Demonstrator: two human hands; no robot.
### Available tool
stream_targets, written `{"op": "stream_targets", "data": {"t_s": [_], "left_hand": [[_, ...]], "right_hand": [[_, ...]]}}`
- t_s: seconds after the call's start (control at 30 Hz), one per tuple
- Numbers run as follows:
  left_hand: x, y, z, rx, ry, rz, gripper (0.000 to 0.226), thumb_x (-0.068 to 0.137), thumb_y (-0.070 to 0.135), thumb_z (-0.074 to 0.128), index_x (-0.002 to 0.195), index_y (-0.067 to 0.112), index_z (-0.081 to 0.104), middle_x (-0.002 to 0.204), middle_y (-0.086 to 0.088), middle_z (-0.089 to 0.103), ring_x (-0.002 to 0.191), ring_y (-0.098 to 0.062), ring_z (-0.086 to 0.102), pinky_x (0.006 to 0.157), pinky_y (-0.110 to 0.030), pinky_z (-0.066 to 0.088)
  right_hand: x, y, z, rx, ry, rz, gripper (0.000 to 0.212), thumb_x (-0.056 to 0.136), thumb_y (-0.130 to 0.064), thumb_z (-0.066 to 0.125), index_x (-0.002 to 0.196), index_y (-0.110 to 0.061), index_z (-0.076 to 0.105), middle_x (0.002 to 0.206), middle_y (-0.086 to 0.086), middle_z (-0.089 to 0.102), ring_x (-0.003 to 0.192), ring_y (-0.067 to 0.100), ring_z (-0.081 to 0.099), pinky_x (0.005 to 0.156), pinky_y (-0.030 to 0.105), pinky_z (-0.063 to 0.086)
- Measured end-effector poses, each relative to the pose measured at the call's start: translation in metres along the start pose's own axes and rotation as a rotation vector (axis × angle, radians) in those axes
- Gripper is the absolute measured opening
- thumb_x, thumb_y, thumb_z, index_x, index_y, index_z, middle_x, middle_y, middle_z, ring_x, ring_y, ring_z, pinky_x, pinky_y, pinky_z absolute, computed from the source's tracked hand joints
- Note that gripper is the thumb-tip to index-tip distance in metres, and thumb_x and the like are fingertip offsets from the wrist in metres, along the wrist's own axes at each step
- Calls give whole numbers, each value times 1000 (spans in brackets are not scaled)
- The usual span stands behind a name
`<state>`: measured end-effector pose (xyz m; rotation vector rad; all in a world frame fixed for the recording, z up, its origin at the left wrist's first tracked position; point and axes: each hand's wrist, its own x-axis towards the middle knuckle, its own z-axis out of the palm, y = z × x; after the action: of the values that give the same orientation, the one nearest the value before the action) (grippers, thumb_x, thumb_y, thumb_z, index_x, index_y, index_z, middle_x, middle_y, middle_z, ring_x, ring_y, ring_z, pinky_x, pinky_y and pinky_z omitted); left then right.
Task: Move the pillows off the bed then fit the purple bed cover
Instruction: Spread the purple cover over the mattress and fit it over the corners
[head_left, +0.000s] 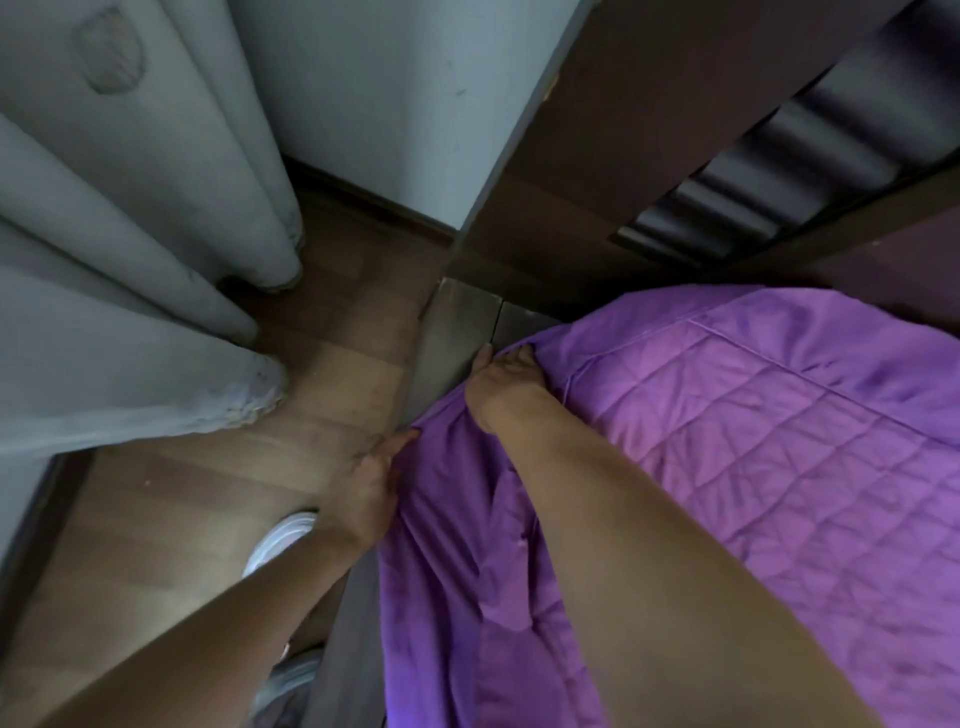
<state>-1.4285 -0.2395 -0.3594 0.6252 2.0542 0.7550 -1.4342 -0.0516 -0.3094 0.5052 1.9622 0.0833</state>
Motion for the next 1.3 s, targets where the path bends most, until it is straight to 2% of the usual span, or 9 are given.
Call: {"op": "stream_targets", "data": {"t_s": [0.23, 0.33, 0.43, 0.53, 0.73, 0.9, 1.07, 1.23, 1.3], "left_hand": [[-19, 24, 32, -317, -206, -125, 51, 90, 0, 42, 138, 18, 42, 132, 5, 51, 116, -9, 50, 91, 0, 33], [-26, 30, 47, -691, -378, -380, 56, 87, -17, 45, 137, 8, 42, 129, -12, 56, 99, -15, 53, 99, -26, 44], [-22, 30, 39, -730, -469, -406, 45, 87, -14, 51, 127, 8, 53, 107, -10, 65, 83, -10, 62, 76, -19, 53], [-17, 45, 20, -677, -498, -430, 25, 89, -5, 52, 91, 14, 67, 72, 2, 70, 57, 1, 61, 53, -10, 47], [-6, 95, -9, -658, -337, -498, 34, 88, -4, 48, 67, 19, 62, 65, 1, 64, 74, -16, 54, 68, -26, 40], [0, 163, -43, -568, 73, -74, 17, 94, 10, 49, 85, 20, 59, 88, -2, 62, 90, -18, 59, 83, -30, 47], [15, 233, -49, -311, -20, 122, 70, 72, 58, 67, 131, 25, 48, 119, 2, 56, 107, -16, 56, 97, -33, 45], [24, 261, -40, 100, 155, 150, 21, 81, 47, 61, 76, 27, 64, 96, -2, 70, 97, -26, 64, 87, -41, 50], [26, 264, -39, 223, 218, 135, 19, 89, 39, 54, 84, 24, 65, 104, -9, 68, 103, -30, 61, 92, -43, 47]], "right_hand": [[8, -5, 2, 7, 34, 20, 57, 97, -17, 29, 146, 4, 9, 148, 26, 29, 139, 41, 24, 117, 48, 9], [-4, -3, 2, 31, 15, 4, 57, 98, -23, 33, 147, -1, 15, 149, 15, 34, 137, 29, 30, 113, 25, 19], [-32, -10, -19, -34, 57, -23, 47, 96, -17, 37, 141, -6, 35, 144, 10, 44, 133, 31, 39, 111, 59, 15], [-60, -11, -32, -99, 223, -86, 39, 95, -15, 39, 133, -9, 46, 134, 9, 54, 125, 30, 47, 110, 60, 14], [-112, 11, -28, 175, 880, -122, 35, 77, -6, 36, 98, -7, 64, 93, 15, 66, 97, 34, 58, 109, 50, 31], [-171, 41, 9, 472, 1239, 10, 36, 76, -9, 49, 109, -10, 63, 118, 11, 60, 116, 29, 47, 109, 46, 28], [-211, 58, 71, 616, 1147, 322, 33, 87, -25, 48, 115, -13, 60, 127, 10, 54, 119, 28, 45, 100, 48, 32], [-224, 58, 106, 670, 948, 375, 46, 87, -38, 42, 123, -15, 56, 134, 11, 51, 126, 28, 40, 101, 49, 34], [-227, 59, 112, 709, 907, 376, 48, 86, -40, 41, 125, -16, 55, 137, 11, 50, 127, 28, 41, 100, 50, 40]]}}
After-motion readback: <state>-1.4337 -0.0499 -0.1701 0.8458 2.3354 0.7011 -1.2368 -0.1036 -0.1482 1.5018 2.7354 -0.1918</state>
